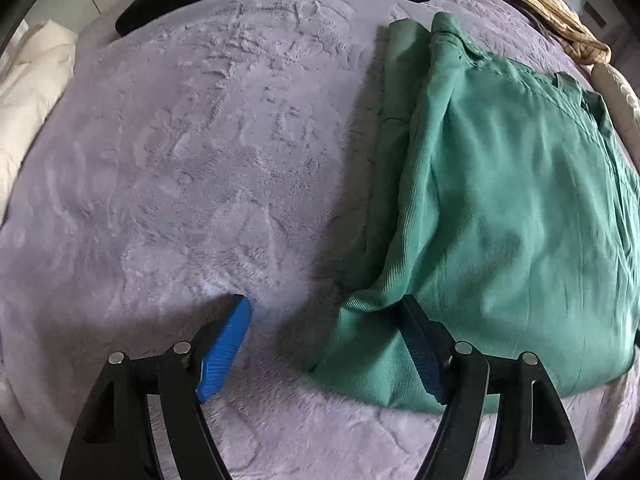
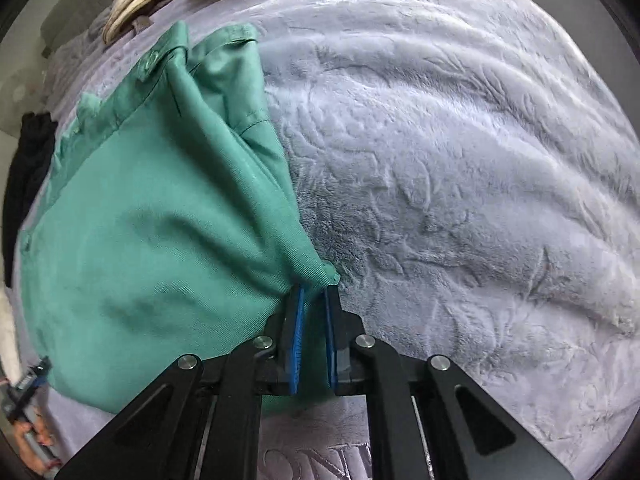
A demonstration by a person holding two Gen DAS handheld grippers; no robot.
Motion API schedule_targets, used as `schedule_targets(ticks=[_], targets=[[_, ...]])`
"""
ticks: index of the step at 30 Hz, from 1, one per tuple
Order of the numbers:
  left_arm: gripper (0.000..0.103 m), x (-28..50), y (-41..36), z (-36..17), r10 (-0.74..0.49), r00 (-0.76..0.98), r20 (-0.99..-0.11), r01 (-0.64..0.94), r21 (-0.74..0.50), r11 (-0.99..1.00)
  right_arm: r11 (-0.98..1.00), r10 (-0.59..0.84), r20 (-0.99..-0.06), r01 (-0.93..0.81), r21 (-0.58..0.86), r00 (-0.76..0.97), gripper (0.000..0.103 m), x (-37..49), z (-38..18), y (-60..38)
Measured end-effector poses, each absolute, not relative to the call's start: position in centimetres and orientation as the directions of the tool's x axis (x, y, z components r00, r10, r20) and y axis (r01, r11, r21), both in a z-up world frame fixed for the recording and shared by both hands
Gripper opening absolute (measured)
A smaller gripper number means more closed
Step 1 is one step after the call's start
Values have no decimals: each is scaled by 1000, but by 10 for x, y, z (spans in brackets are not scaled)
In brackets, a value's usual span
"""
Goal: Fold large clothes
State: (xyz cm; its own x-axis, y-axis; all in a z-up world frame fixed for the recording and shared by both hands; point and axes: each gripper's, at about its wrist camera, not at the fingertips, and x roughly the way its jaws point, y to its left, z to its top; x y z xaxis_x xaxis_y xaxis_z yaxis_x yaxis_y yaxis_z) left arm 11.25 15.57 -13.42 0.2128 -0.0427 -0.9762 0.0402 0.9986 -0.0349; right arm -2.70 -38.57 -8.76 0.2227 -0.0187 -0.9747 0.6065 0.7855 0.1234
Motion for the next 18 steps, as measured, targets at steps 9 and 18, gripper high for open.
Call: schedule_targets(ticks=[9,18], targets=[[77,99,188,-118,16,174,-985,-61,5,998,747,7,-982,652,130,188,18,-40,-64,-378],[77,63,187,-90,55,158,-986,6,57,998,744,104,-977,637,201,187,28,-63,-49,-320]])
